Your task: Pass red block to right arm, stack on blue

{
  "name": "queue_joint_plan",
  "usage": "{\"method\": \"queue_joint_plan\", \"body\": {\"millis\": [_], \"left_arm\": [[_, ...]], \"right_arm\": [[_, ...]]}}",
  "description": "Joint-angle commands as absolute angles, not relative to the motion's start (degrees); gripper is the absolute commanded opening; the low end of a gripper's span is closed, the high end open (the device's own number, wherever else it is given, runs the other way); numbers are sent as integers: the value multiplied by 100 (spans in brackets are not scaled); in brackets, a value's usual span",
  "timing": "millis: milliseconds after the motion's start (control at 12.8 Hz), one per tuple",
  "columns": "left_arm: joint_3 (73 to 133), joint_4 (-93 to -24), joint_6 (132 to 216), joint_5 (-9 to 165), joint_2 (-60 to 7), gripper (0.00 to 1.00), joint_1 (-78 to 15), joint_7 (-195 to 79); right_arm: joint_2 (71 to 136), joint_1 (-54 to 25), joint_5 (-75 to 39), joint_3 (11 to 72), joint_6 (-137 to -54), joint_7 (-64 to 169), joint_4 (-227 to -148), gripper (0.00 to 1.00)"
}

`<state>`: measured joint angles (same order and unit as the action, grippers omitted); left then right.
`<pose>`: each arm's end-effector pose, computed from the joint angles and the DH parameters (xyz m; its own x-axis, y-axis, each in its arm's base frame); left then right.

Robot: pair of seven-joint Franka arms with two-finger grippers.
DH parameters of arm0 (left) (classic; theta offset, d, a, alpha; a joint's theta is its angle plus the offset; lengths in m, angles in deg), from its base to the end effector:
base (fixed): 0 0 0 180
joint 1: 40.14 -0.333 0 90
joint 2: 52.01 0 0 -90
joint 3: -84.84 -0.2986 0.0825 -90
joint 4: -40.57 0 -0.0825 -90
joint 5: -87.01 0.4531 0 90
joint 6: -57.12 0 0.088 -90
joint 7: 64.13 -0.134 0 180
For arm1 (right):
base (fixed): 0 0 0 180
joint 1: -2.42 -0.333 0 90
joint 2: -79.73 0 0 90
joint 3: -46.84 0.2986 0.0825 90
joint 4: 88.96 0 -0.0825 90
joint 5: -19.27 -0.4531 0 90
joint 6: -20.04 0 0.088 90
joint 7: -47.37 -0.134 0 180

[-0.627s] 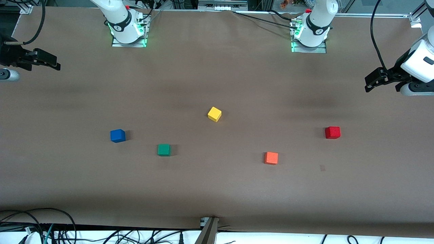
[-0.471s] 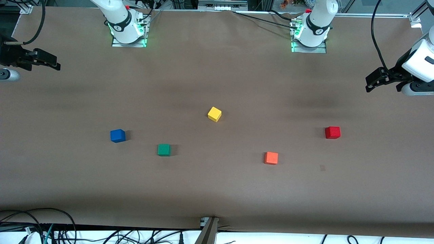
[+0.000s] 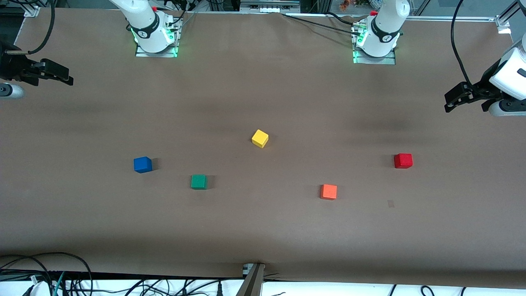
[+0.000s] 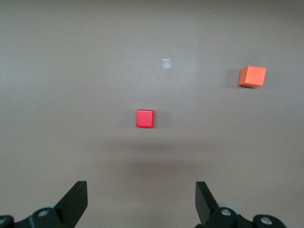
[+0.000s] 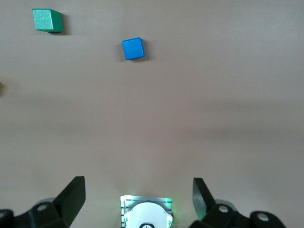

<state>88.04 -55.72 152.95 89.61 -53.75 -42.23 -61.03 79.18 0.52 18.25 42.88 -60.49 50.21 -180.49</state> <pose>0.6226 -0.0068 0.5484 0.9992 0.0301 0.0247 0.0312 -0.9985 -0.0456 0.5960 -0.0190 0.5594 0.9835 0.0172 -0.1802 0.0125 -0.9995 -0.0274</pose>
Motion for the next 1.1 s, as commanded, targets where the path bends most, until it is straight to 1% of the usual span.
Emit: {"method": "queue_joint_plan", "body": {"millis": [0, 157, 235, 392, 549, 627, 784, 863, 1020], "left_arm": [[8844, -5269, 15293, 8877, -5176, 100, -4182, -6141], [8835, -5198, 15232, 8912, -5175, 100, -4225, -6150], [8826, -5180, 15031, 8912, -5192, 100, -4234, -6124], [8835, -5172, 14347, 8939, -4966, 100, -4234, -6141], [8800, -5154, 14080, 9017, -4947, 100, -4243, -6141], [8835, -5171, 14053, 9192, -4833, 100, -4252, -6150], [8800, -5171, 14280, 9185, -4325, 100, -4269, -6080], [8800, -5241, 14525, 9176, -4183, 100, -4339, -6079], [8791, -5268, 14589, 9185, -4068, 100, -4383, -6184]], "right_arm": [[7929, 92, 1742, 4306, -6038, 5071, -17975, 100], [7929, 92, 1742, 4306, -6038, 5071, -17975, 100], [7929, 92, 1742, 4306, -6038, 5071, -17975, 100], [7929, 92, 1742, 4306, -6038, 5071, -17975, 100], [7929, 92, 1742, 4306, -6038, 5071, -17975, 100], [7929, 92, 1742, 4306, -6038, 5071, -17975, 100], [7929, 84, 1742, 4306, -6038, 5071, -17975, 100], [7929, 92, 1742, 4306, -6038, 5071, -17975, 100], [7929, 92, 1742, 4306, -6038, 5071, -17975, 100]]}}
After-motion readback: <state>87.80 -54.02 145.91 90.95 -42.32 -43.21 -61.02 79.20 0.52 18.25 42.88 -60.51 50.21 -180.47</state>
